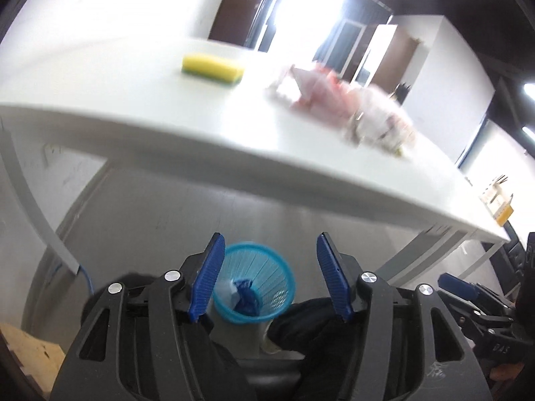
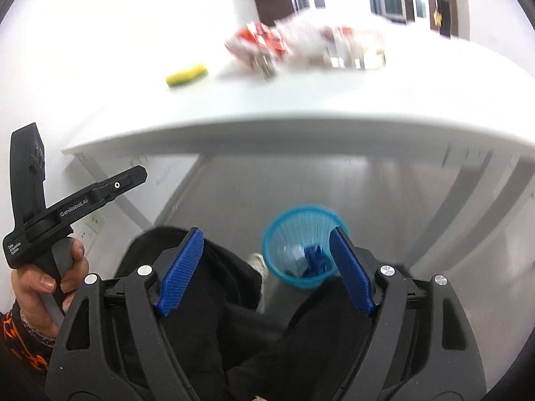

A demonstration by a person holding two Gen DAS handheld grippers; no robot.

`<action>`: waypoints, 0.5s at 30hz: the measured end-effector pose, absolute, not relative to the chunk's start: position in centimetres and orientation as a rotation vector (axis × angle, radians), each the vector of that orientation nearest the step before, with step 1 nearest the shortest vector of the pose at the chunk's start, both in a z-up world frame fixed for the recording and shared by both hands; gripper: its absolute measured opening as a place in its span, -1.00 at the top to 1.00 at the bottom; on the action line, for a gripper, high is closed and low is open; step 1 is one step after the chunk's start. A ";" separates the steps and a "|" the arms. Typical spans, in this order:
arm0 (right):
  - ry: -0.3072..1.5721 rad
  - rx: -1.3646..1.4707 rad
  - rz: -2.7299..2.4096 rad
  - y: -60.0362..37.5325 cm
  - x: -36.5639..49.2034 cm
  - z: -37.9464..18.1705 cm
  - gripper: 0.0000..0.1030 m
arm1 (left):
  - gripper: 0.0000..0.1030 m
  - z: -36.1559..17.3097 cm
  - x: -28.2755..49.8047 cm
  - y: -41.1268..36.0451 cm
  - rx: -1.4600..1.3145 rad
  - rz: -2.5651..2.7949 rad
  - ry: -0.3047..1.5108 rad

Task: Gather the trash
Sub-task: 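Raise both tools back up toward the remaining trash on the table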

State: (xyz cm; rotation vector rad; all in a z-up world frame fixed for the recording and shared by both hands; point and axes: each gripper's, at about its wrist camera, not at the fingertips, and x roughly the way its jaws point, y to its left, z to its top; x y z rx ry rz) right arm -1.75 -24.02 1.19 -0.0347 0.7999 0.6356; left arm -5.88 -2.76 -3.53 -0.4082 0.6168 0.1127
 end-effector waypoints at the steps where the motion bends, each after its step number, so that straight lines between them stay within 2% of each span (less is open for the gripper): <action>1: 0.781 -0.035 0.640 -24.1 -1.8 2.1 -0.44 | -0.14 -2.6 -5.9 -2.6 -0.409 0.107 0.602; 7: 0.688 -0.021 0.632 -24.5 -1.2 5.9 -0.46 | -0.17 1.7 -5.7 -2.3 -0.417 0.095 0.522; 15: 0.638 -0.024 0.594 -24.7 1.6 8.3 -0.46 | -0.17 2.9 -3.6 -2.2 -0.399 0.091 0.501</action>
